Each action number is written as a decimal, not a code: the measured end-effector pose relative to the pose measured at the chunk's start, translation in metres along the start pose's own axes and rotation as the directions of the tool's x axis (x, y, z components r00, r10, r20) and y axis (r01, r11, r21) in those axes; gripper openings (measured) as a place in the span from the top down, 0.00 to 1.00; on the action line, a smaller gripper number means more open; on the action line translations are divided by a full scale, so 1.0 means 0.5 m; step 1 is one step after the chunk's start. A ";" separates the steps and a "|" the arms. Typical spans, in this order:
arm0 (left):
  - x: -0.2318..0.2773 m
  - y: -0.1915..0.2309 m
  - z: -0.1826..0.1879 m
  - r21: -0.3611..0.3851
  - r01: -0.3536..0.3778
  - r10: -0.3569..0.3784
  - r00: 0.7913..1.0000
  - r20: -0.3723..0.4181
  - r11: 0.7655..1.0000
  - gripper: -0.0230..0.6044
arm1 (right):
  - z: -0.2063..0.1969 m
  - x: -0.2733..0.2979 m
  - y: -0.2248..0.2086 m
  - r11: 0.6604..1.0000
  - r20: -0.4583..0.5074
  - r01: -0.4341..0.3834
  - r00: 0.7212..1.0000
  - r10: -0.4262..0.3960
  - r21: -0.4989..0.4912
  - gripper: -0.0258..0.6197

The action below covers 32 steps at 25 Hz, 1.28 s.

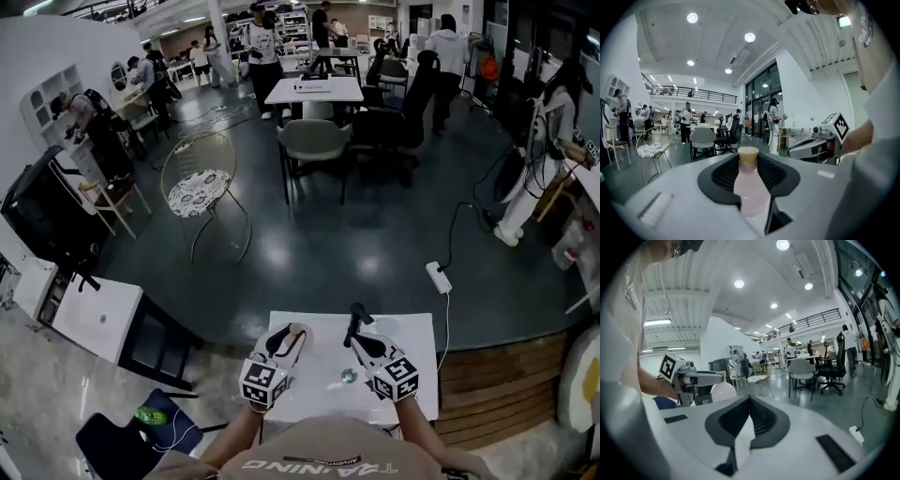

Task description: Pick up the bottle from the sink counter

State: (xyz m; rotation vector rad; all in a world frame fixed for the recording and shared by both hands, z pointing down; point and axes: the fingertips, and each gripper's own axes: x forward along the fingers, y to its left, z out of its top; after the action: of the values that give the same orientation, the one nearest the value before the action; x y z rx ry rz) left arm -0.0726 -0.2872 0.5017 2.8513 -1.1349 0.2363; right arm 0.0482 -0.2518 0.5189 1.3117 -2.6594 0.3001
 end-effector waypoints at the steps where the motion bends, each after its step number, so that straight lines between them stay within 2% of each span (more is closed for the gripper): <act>1: -0.002 0.001 0.002 0.000 -0.003 0.003 1.000 0.002 1.000 0.76 | 0.000 -0.002 -0.002 1.000 0.001 0.000 1.000 0.000 0.001 0.95; 10: -0.021 0.021 0.012 0.001 -0.023 0.023 1.000 0.001 1.000 0.76 | 0.030 0.005 0.001 1.000 0.030 -0.015 0.999 0.016 -0.011 0.95; 15: -0.029 0.034 0.021 -0.041 -0.046 0.047 0.999 0.022 0.998 0.76 | 0.045 0.003 0.007 0.999 0.027 -0.031 0.999 0.032 -0.039 0.95; 23: -0.043 0.049 0.041 -0.032 -0.073 0.074 0.997 0.027 0.997 0.76 | 0.077 0.002 -0.004 0.998 0.044 -0.027 0.999 0.030 -0.057 0.95; 32: -0.053 0.047 0.044 -0.026 -0.080 0.080 0.996 0.035 0.996 0.76 | 0.069 0.006 0.003 0.999 0.088 -0.023 0.996 0.026 -0.038 0.95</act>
State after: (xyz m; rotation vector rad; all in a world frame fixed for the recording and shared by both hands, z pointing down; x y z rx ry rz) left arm -0.1050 -0.2889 0.4757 2.8026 -1.2511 0.1748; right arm 0.0435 -0.2618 0.4862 1.3117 -2.7416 0.1994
